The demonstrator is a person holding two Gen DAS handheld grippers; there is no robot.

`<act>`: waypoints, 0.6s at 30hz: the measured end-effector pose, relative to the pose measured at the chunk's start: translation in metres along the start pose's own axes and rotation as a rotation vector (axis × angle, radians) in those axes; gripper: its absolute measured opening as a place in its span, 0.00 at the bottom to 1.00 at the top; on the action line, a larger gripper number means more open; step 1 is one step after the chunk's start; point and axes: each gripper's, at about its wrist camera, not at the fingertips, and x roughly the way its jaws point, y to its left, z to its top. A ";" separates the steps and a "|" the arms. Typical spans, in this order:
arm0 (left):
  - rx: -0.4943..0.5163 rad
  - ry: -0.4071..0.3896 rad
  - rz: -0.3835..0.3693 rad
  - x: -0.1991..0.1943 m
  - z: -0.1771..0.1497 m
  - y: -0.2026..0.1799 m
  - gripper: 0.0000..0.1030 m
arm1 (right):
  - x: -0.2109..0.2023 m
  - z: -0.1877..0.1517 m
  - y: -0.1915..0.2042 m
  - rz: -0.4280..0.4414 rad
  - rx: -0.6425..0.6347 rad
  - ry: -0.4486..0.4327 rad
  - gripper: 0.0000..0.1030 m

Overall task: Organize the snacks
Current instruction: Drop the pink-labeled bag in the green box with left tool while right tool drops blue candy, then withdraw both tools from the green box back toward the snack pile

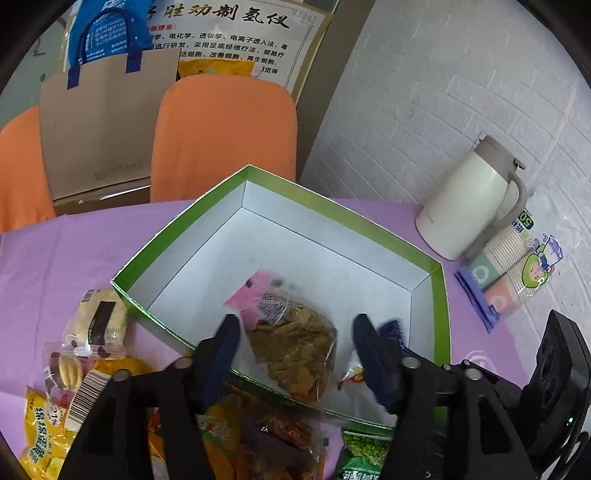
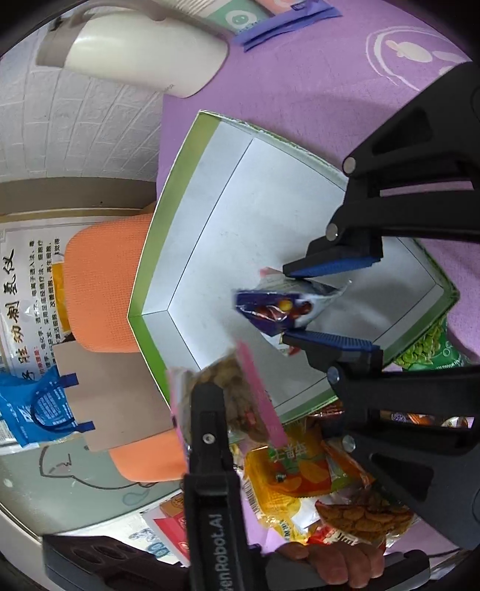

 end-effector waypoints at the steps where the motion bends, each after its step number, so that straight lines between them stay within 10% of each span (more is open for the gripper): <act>1: -0.002 -0.015 0.022 -0.005 -0.001 0.000 0.93 | -0.003 0.000 0.002 -0.013 -0.015 -0.013 0.66; 2: 0.001 -0.041 0.040 -0.011 -0.002 0.000 0.94 | -0.010 -0.001 0.004 -0.029 -0.031 -0.040 0.82; 8: 0.037 -0.119 0.025 -0.057 -0.011 -0.003 0.94 | -0.053 -0.004 0.003 -0.064 -0.030 -0.135 0.98; 18: 0.055 -0.220 -0.020 -0.155 -0.065 -0.005 0.96 | -0.147 -0.028 0.040 -0.086 -0.088 -0.326 0.99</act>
